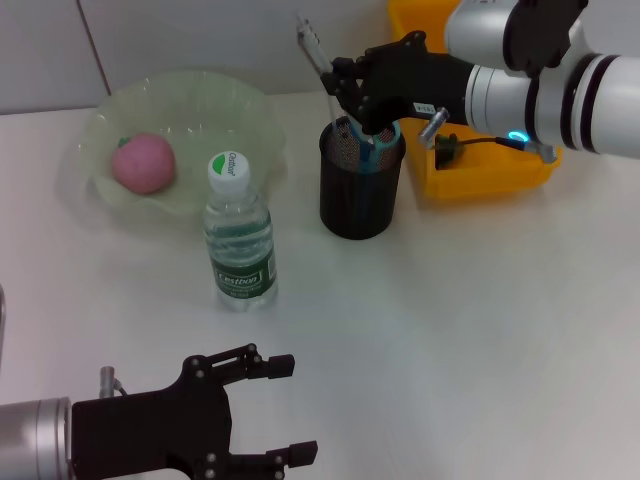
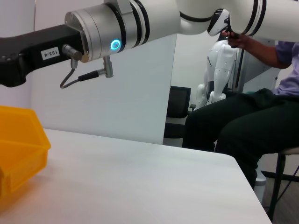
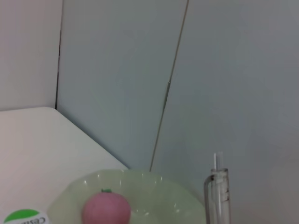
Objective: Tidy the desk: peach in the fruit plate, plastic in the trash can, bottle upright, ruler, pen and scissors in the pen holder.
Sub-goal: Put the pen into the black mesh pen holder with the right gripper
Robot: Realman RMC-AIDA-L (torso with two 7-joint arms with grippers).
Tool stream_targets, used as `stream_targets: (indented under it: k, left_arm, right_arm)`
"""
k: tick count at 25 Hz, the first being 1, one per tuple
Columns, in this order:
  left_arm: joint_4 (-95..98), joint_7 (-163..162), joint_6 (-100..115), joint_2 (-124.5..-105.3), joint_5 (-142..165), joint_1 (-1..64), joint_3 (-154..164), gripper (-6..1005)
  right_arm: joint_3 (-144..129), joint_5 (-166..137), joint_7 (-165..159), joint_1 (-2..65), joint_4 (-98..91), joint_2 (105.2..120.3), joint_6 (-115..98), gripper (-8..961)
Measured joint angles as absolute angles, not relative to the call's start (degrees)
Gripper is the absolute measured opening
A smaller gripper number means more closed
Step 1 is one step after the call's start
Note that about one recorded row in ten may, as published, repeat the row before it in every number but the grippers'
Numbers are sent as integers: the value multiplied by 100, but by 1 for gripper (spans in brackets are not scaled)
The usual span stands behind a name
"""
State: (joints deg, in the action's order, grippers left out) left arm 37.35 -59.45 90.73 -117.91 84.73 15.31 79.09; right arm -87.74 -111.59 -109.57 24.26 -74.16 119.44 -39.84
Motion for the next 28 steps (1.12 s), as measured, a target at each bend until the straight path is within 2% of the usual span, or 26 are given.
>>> stream_targets:
  k: [6,28]
  left_arm:
    - [3735,-5959,9075,-11795,8473,1536,7909,840]
    - [3724,-5986,9061,-11795,8473,1520,7910,840]
  right_arm:
    - [-8724,-9924,-9963,2424,-7010,11931,-3958,125]
    - [-8709,-8660,-8640,2426,-6301,11939,-3909,125]
